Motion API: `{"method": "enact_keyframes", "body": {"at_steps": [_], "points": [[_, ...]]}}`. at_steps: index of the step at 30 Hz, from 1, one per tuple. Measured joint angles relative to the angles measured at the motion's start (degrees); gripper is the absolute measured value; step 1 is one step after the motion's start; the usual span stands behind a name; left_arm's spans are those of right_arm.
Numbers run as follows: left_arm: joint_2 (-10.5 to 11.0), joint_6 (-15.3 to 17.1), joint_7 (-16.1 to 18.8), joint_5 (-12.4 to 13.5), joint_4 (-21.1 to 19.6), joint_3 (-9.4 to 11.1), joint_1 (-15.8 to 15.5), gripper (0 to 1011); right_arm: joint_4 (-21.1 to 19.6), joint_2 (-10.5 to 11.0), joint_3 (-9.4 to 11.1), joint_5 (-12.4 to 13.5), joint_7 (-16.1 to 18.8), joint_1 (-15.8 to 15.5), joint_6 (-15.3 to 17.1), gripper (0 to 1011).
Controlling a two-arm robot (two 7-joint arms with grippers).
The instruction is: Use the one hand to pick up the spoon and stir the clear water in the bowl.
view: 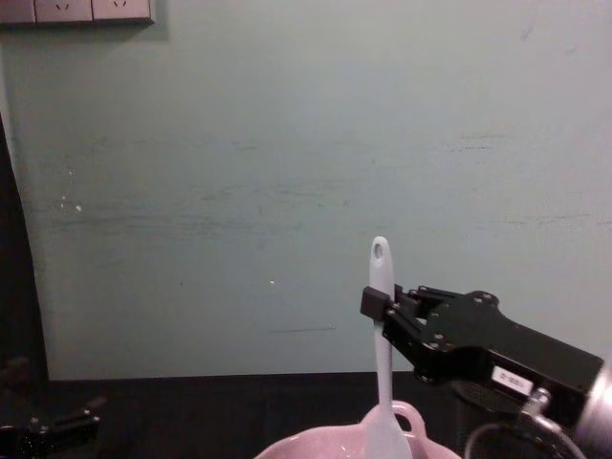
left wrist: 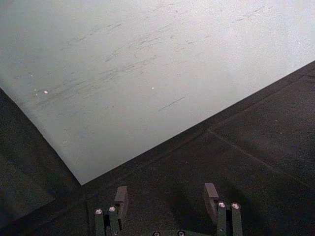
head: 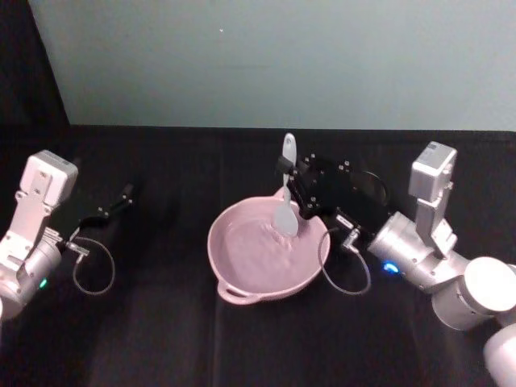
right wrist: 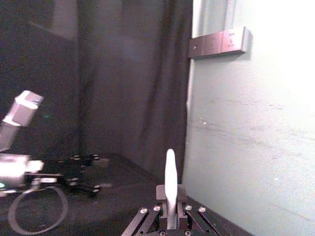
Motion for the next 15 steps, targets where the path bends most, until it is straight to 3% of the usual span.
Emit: {"method": "enact_keyframes", "body": {"at_steps": [7,11,15], "points": [[0.0,0.0,0.0,0.0,0.0,0.0,0.0,1011,-7.4,3.0,0.0,4.5,3.7,-4.7,4.2,111],[0.0,0.0,0.0,0.0,0.0,0.0,0.0,1011,-8.4,2.9,-1.1,6.3,4.9,-5.4,5.7,112],[0.0,0.0,0.0,0.0,0.0,0.0,0.0,1011,-7.0,1.4,-2.3,7.3,5.1,-4.4,6.8,111]]}}
